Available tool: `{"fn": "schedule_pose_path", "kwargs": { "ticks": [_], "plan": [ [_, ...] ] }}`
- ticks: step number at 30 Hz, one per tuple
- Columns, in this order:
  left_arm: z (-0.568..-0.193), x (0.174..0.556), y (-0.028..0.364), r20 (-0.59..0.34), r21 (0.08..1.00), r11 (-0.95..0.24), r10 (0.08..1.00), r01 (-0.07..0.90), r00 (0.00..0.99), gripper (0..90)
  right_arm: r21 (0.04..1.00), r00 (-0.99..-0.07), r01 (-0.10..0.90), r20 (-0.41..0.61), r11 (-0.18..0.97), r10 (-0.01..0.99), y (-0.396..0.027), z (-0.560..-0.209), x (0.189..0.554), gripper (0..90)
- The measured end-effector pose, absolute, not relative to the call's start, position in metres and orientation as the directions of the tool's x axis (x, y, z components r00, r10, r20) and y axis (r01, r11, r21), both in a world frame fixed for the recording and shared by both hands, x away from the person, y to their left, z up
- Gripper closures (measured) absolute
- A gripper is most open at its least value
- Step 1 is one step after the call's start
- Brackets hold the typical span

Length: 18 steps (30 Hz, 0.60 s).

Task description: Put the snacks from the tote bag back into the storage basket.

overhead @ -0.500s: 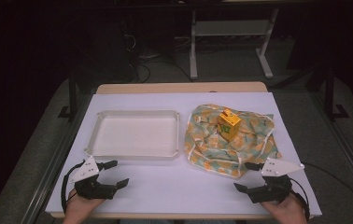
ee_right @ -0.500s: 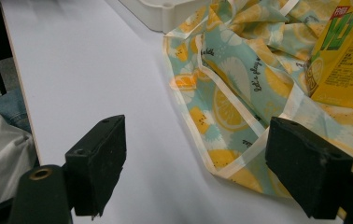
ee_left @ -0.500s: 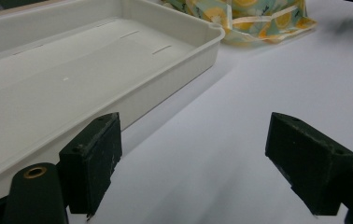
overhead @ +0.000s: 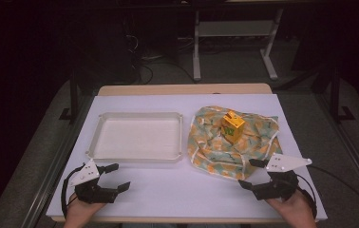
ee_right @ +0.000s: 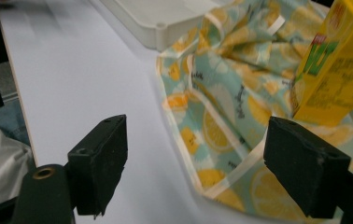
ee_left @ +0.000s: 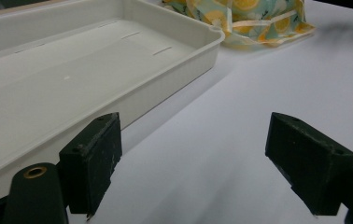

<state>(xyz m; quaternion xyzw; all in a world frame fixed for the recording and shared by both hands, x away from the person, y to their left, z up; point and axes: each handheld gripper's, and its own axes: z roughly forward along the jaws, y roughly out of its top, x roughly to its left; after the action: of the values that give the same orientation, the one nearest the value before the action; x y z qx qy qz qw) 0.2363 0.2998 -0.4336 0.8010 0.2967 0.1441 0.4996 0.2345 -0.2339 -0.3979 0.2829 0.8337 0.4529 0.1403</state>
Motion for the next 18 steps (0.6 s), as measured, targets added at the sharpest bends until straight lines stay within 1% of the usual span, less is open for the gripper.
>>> {"fn": "schedule_pose_path", "kwargs": {
  "ticks": [4, 5, 9, 18],
  "plan": [
    [-0.433, 0.237, 0.301, -0.065, 0.885, -0.325, 0.622, 0.332, 0.781, 18.3, 0.826, -0.808, 0.341, 0.013, 0.449, 0.589, -0.233, -0.388, 0.242, 22.1],
    [-0.434, 0.237, 0.302, -0.067, 0.887, -0.321, 0.623, 0.333, 0.779, 18.3, 0.822, -0.812, 0.327, -0.008, 0.467, 0.583, -0.230, -0.381, 0.247, 22.4],
    [-0.433, 0.236, 0.303, -0.064, 0.889, -0.318, 0.626, 0.329, 0.777, 18.3, 0.810, -0.819, 0.309, -0.039, 0.498, 0.572, -0.223, -0.368, 0.256, 22.6],
    [-0.433, 0.236, 0.304, -0.076, 0.896, -0.299, 0.627, 0.330, 0.775, 18.3, 0.794, -0.839, 0.312, -0.028, 0.522, 0.543, -0.213, -0.350, 0.281, 22.8]
  ]
}}
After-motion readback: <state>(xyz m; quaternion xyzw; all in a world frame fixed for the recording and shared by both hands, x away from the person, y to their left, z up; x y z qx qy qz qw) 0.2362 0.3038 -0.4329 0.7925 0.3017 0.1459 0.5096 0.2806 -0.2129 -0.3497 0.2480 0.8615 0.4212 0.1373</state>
